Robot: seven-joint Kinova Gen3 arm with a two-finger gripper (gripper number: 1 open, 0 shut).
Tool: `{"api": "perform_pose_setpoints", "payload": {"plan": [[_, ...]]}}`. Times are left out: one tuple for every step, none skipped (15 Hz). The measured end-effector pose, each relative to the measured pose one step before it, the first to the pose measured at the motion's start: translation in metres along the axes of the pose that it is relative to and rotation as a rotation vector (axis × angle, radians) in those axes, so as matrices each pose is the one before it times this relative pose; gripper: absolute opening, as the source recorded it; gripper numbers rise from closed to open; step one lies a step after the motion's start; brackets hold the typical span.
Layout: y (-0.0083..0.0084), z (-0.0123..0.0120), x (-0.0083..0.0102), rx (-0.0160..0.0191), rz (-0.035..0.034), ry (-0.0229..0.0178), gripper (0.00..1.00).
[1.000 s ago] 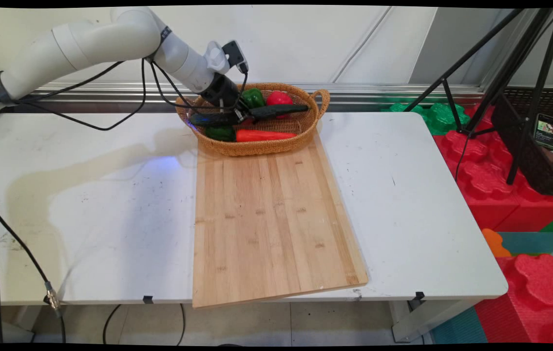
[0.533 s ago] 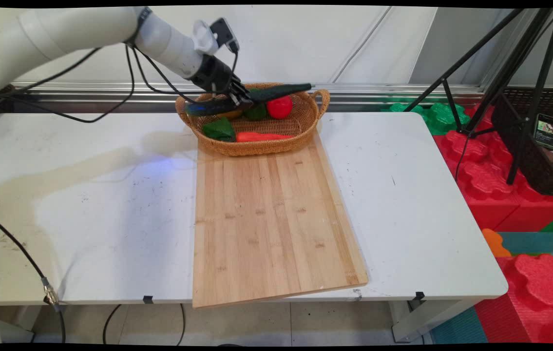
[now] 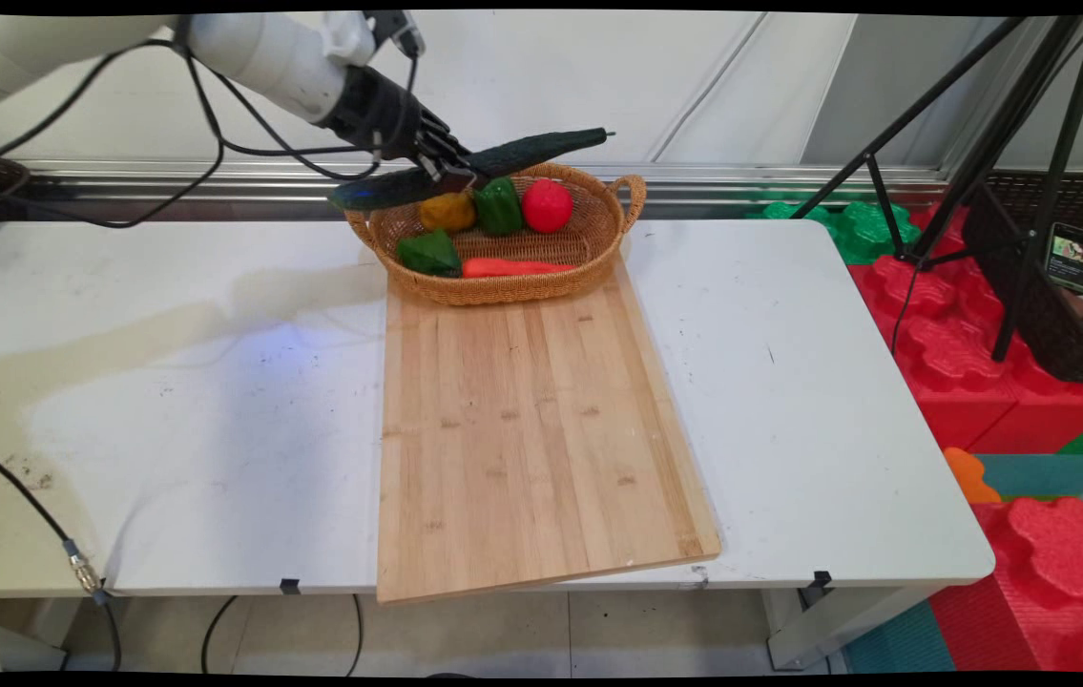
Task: Place the picked object on the cutting board
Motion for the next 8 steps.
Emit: {"api": "perform_pose_setpoints", "payload": {"plan": [[0.00336, -0.00884, 0.00012, -0.0128, 0.00188, 0.00564, 0.0], [0.00272, -0.00532, 0.00017, -0.01003, 0.00202, 0.00306, 0.0], [0.00389, -0.00759, -0.00059, -0.01377, 0.00264, 0.0032, 0.0], [0.00301, -0.00529, -0.00103, -0.00949, 0.00097, 0.00164, 0.0], [0.00532, -0.00724, -0.00141, -0.01855, 0.00164, 0.00129, 0.0], [0.0061, -0.00604, -0.00147, -0.0202, 0.00234, 0.00072, 0.0], [0.00569, -0.00349, -0.00108, -0.01931, 0.00429, 0.00031, 0.0], [0.00585, -0.00265, -0.00137, -0.01911, 0.00469, -0.0001, 0.0]]}}
